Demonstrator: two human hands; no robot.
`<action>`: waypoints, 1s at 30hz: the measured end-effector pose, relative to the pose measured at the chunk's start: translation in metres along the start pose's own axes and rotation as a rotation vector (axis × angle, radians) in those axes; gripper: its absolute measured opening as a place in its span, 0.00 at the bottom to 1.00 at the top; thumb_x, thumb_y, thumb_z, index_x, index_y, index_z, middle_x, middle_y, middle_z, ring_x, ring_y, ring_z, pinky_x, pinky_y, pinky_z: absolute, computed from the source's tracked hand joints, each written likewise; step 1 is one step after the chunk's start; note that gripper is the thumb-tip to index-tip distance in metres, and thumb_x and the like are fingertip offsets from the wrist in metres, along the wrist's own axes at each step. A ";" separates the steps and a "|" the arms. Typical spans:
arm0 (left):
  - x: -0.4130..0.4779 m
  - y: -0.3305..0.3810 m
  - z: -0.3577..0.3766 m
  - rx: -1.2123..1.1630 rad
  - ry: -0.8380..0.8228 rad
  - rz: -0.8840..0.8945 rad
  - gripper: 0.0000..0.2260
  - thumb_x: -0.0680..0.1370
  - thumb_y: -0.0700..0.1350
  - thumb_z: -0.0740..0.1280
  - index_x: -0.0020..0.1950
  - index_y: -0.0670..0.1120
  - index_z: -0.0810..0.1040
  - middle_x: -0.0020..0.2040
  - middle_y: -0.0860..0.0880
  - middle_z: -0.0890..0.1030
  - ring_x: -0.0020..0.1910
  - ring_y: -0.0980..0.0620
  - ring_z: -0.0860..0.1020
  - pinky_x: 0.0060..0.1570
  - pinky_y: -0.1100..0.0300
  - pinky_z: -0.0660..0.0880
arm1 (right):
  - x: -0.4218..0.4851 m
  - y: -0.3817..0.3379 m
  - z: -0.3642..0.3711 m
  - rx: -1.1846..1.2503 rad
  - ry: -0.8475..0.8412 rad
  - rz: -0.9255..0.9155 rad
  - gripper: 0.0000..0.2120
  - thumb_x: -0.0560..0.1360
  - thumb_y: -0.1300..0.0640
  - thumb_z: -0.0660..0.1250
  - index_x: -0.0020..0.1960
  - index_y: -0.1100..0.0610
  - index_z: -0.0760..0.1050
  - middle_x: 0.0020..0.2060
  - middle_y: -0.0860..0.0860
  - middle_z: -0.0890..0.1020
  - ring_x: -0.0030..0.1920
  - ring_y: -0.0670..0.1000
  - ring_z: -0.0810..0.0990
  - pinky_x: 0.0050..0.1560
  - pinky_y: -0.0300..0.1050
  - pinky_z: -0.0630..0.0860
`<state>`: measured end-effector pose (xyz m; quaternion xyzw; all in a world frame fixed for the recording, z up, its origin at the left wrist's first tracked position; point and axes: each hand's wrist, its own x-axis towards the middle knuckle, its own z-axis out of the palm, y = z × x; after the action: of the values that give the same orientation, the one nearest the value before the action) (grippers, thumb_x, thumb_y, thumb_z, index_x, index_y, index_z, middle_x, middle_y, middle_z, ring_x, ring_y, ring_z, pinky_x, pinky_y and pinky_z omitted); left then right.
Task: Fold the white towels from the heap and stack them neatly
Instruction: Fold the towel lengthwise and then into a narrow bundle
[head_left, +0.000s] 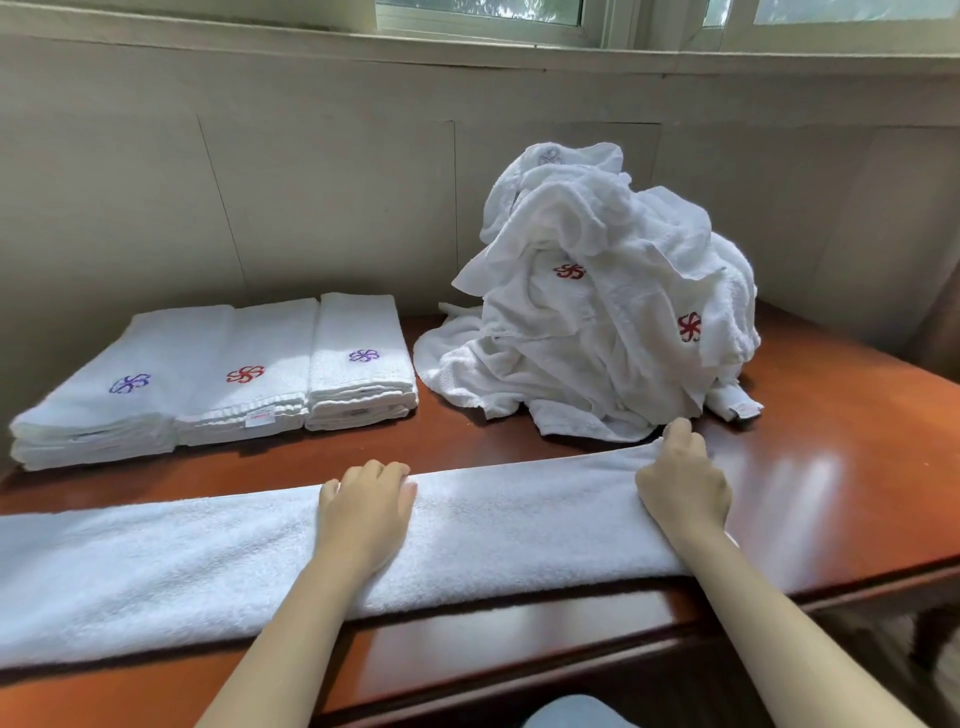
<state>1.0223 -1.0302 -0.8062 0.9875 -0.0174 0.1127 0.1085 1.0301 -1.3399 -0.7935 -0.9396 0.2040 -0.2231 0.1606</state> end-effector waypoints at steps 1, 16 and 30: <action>-0.001 -0.001 -0.001 0.004 -0.007 0.010 0.17 0.82 0.53 0.51 0.68 0.54 0.70 0.62 0.53 0.74 0.63 0.51 0.70 0.65 0.51 0.62 | -0.002 0.003 -0.001 0.011 0.030 0.005 0.12 0.73 0.65 0.57 0.56 0.61 0.67 0.50 0.59 0.74 0.47 0.66 0.78 0.39 0.48 0.65; -0.029 0.006 -0.009 0.066 -0.395 0.031 0.33 0.76 0.70 0.44 0.78 0.59 0.40 0.78 0.50 0.37 0.77 0.48 0.37 0.71 0.36 0.39 | -0.049 -0.055 0.008 -0.284 -0.378 -0.217 0.23 0.80 0.43 0.50 0.70 0.52 0.66 0.72 0.55 0.63 0.71 0.62 0.59 0.70 0.64 0.51; -0.009 -0.009 -0.004 0.041 -0.270 -0.345 0.29 0.75 0.72 0.42 0.75 0.67 0.45 0.79 0.54 0.41 0.77 0.45 0.41 0.60 0.23 0.38 | -0.017 -0.075 0.044 -0.158 -0.479 -0.201 0.31 0.77 0.35 0.44 0.77 0.45 0.52 0.77 0.48 0.54 0.76 0.59 0.46 0.69 0.70 0.43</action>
<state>1.0128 -1.0204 -0.8064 0.9840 0.1398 -0.0407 0.1028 1.0610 -1.2585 -0.8072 -0.9907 0.0826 0.0072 0.1078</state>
